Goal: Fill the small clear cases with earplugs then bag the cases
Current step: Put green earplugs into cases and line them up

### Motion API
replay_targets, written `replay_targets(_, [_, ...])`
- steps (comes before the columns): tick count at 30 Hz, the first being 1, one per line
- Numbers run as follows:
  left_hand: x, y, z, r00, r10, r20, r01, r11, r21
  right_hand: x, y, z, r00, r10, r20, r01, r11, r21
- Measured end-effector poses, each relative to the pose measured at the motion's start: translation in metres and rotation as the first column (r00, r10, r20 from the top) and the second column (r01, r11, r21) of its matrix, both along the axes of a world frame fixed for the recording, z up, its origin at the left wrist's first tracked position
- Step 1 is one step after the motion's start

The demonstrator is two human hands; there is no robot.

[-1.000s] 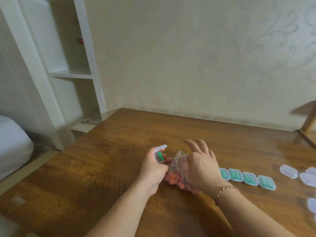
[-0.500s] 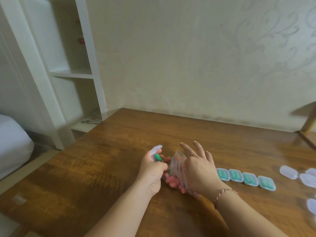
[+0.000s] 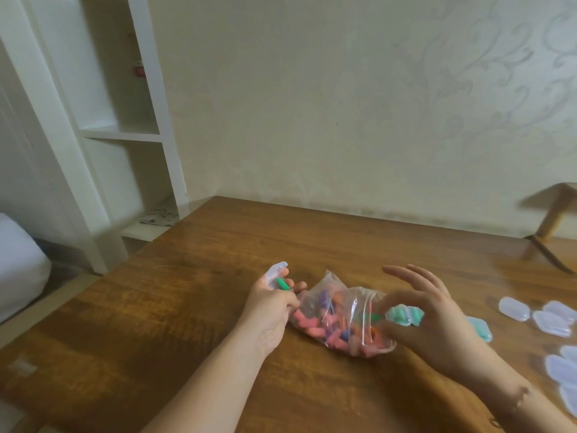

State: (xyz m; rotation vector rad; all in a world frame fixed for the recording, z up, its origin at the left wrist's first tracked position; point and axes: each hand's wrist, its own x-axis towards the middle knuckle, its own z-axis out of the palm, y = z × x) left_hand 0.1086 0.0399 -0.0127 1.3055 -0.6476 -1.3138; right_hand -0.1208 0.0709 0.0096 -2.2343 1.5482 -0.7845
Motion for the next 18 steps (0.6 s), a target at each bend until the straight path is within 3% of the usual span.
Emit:
replay_targets(3, [0.000,0.006,0.006,0.997,0.082,-0.012,-0.083,0.994,-0.076,-0.020,0.013,0.007,0.965,-0.004,0.263,0.007,1.000,-0.008])
replay_targets(5, [-0.005,0.013,0.015,0.985,0.156,-0.077,-0.165,0.978,-0.130,-0.024,0.020,0.009,0.824,-0.005,0.567,-0.009,1.000,0.023])
replay_targets(8, [-0.031,0.027,0.038,0.944,0.087,-0.318,-0.134,0.982,-0.131,-0.026,0.022,0.012,0.601,-0.002,0.799,-0.059,0.997,0.046])
replay_targets(12, [-0.078,0.043,0.058,0.816,-0.133,-0.562,0.116,0.991,-0.065,-0.033,0.022,0.016,0.352,0.038,0.935,-0.255,0.965,0.056])
replay_targets(15, [-0.103,0.043,0.055,0.755,-0.247,-0.608,0.256,0.964,-0.074,-0.042,0.023,0.021,0.309,0.016,0.951,-0.224,0.973,0.056])
replay_targets(18, [-0.116,0.041,0.044,0.733,-0.288,-0.616,0.292,0.951,-0.097,-0.049,0.024,0.023,0.355,-0.024,0.934,-0.151,0.985,0.083])
